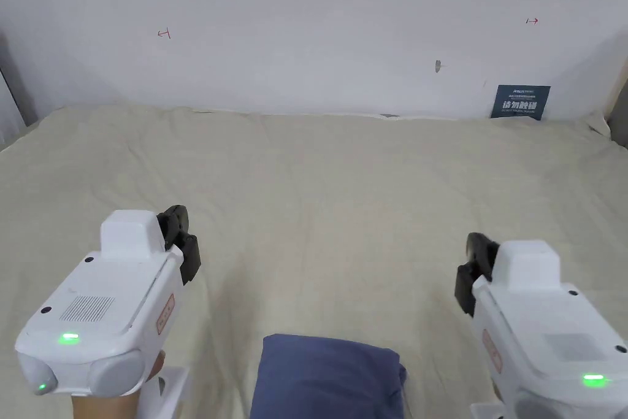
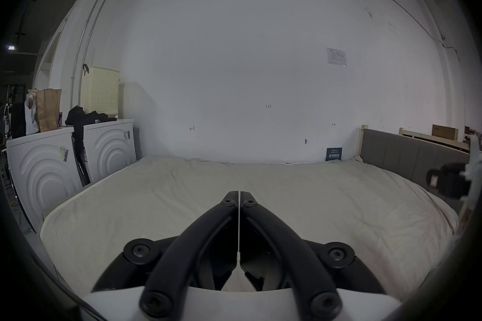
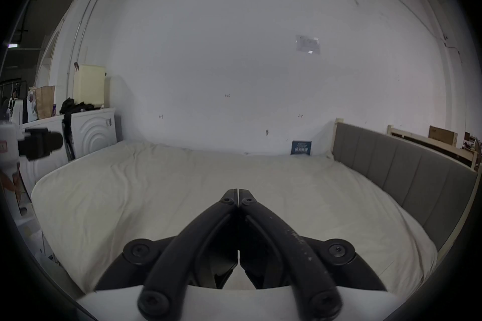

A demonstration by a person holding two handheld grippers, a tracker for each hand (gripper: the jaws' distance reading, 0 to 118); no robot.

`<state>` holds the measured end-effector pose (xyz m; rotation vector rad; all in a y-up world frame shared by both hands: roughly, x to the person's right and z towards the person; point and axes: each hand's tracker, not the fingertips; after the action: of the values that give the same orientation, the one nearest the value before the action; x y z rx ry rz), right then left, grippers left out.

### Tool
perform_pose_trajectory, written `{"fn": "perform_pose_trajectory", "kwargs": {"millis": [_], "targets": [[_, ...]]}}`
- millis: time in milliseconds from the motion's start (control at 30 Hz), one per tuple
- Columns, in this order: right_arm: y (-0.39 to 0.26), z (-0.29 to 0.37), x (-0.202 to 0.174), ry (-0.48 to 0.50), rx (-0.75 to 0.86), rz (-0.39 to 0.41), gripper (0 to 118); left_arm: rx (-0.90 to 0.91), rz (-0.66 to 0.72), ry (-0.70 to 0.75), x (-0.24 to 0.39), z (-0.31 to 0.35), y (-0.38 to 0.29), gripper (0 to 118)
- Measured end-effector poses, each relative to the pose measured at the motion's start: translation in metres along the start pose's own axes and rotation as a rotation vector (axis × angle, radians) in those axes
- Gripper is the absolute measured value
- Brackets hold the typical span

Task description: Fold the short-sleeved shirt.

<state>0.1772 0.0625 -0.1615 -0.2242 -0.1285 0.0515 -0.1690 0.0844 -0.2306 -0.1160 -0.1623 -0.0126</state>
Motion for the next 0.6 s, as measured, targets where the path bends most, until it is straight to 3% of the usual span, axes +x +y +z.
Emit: {"fn": "perform_pose_trajectory", "kwargs": {"millis": [333, 600], "targets": [[-0.094, -0.054, -0.059, 0.162, -0.3, 0.041, 1, -0.034, -0.02, 0.005, -0.014, -0.001, -0.008, 0], [-0.166, -0.073, -0.089, 0.178, -0.448, 0.035, 1, -0.083, -0.011, -0.006, -0.023, -0.009, -0.022, 0]]}}
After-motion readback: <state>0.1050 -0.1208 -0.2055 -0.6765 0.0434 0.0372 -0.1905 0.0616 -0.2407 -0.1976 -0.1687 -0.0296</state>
